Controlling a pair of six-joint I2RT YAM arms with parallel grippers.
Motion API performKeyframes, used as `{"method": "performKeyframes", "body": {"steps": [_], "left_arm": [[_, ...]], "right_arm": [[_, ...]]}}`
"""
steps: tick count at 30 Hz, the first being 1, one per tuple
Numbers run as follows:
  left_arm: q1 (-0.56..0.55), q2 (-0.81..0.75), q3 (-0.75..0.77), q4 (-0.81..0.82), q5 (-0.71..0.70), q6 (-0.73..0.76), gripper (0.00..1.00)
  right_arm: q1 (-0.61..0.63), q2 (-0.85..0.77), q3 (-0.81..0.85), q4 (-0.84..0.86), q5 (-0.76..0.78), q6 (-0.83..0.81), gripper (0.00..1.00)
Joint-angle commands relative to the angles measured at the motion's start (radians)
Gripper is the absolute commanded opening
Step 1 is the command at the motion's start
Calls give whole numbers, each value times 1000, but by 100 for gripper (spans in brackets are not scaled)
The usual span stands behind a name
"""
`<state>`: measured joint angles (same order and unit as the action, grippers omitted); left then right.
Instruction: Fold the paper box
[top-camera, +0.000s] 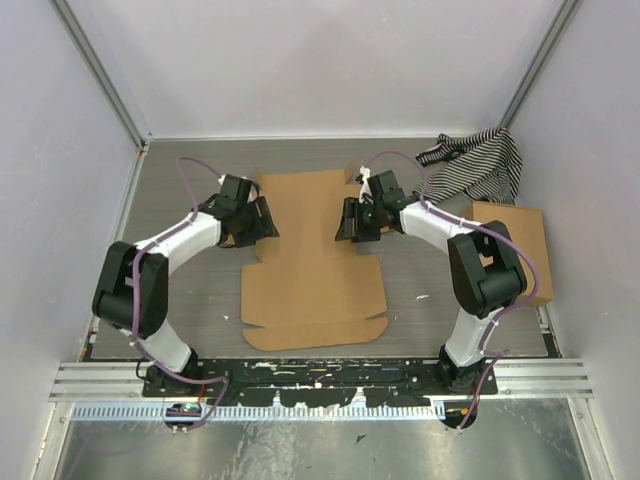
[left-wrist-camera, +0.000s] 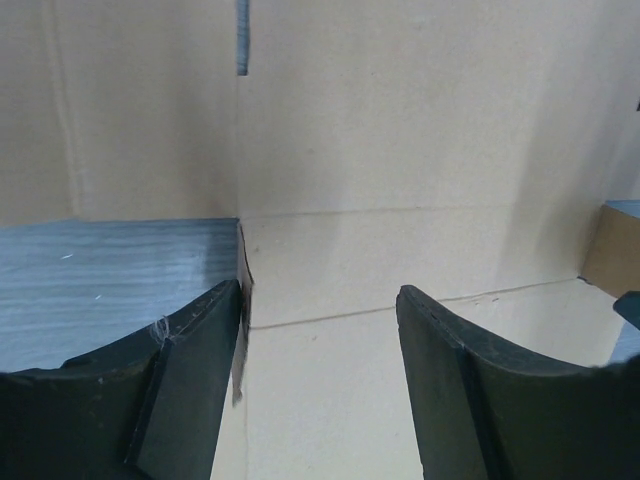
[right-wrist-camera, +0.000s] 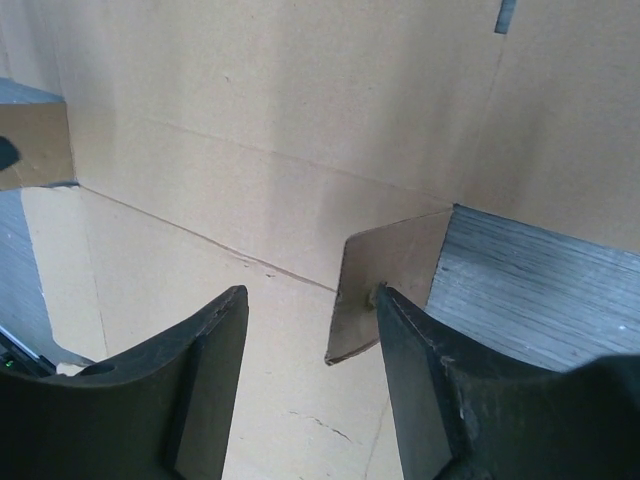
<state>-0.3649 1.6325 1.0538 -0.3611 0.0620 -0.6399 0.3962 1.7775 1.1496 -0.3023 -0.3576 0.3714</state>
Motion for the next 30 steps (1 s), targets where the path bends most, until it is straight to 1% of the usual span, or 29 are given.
{"method": "performKeyframes", "body": {"steps": [1, 8, 16, 19, 22, 26, 30], "left_arm": [[-23, 88, 26, 64, 43, -31, 70], [-62, 176, 61, 92, 47, -51, 70], [-70, 252, 94, 59, 36, -57, 70], [-73, 243, 93, 50, 36, -57, 70], [-72, 197, 105, 10, 27, -45, 70], [-73, 111, 185, -111, -68, 2, 71], [-50, 63, 313, -229, -183, 81, 75]], "right_arm": [[16, 26, 42, 17, -6, -6, 59], [33, 71, 55, 15, 4, -1, 59], [48, 140, 73, 5, 22, 12, 59], [50, 141, 77, -5, 35, 12, 59], [51, 116, 100, -38, 75, -4, 59], [48, 51, 187, -135, 174, -43, 59], [23, -4, 273, -216, 306, -72, 60]]}}
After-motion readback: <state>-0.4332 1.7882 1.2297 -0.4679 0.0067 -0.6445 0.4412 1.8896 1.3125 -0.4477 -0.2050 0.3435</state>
